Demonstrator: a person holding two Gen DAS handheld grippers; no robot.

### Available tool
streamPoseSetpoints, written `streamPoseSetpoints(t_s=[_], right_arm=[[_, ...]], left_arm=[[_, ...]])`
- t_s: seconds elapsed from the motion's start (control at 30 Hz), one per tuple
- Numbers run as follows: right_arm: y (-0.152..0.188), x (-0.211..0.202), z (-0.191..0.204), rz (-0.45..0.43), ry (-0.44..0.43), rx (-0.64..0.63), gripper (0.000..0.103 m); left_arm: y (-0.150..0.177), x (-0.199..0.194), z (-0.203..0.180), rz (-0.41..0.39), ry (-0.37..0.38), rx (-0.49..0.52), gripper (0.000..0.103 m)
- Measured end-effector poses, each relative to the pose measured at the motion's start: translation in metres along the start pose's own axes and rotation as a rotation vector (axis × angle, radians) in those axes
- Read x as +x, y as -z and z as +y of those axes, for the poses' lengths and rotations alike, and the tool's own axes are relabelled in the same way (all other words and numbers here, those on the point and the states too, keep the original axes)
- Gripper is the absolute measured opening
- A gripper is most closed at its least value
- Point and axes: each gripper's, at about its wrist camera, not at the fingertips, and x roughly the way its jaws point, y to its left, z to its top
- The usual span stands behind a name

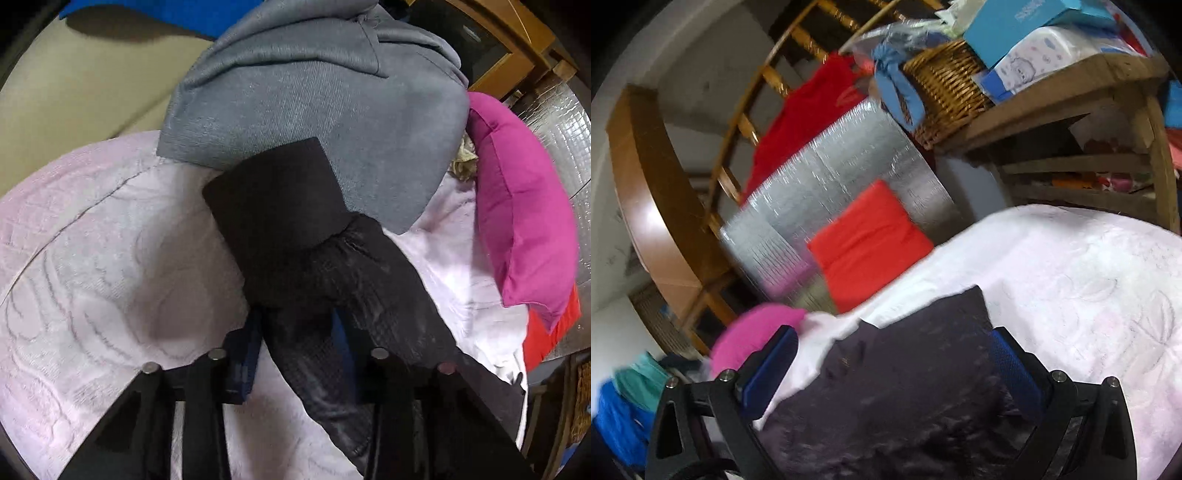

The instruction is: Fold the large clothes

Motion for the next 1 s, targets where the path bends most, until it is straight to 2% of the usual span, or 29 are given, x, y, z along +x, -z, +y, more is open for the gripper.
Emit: streamPoseSetpoints(t_s=[0.03,0.13,0.2,0.3,0.37,0.47,0.57,0.67,0.8,0.9,1.0], right_arm=[[0.002,0.005,0.001,0.013,0.011,-0.024,0.099],[0.013,0.017,0.006,0.078,0.036,-0.079,0.086],[0.018,0.026,0.007,0.138,0.061,-0.097,0.067],[0.024,0.039,0.002,0.247,0.103,-0.099,0.054],[0.031,0.053,-0.004,0.357,0.121,-0.083,0.052],[0.052,0.077,-0.017,0.565,0.140,-0.035,0.052],[0.063,0.087,-0.025,0.664,0.144,-0.009,0.052],[0.061,0.081,-0.032,0.677,0.135,0.003,0.052],[0.052,0.070,-0.040,0.680,0.107,0.030,0.051],[0.045,0.064,-0.041,0.679,0.062,0.037,0.047],[0.043,0.063,-0.049,0.700,0.026,0.115,0.047]], left_arm=[[0.000,0.001,0.000,-0.007,-0.007,0.004,0.024],[0.000,-0.003,-0.002,-0.026,-0.008,0.010,0.012],[0.001,-0.016,-0.012,-0.048,-0.006,0.058,0.008],[0.000,-0.041,-0.034,-0.076,0.008,0.133,0.006],[0.002,-0.064,-0.055,-0.094,0.034,0.185,0.006],[0.019,-0.104,-0.100,-0.122,0.079,0.303,0.006],[0.047,-0.139,-0.144,-0.134,0.112,0.431,0.005],[0.085,-0.168,-0.189,-0.136,0.171,0.560,0.003],[0.147,-0.205,-0.245,-0.127,0.290,0.720,0.002],[0.194,-0.220,-0.285,-0.108,0.345,0.844,0.002],[0.231,-0.224,-0.307,-0.053,0.381,0.908,0.002]])
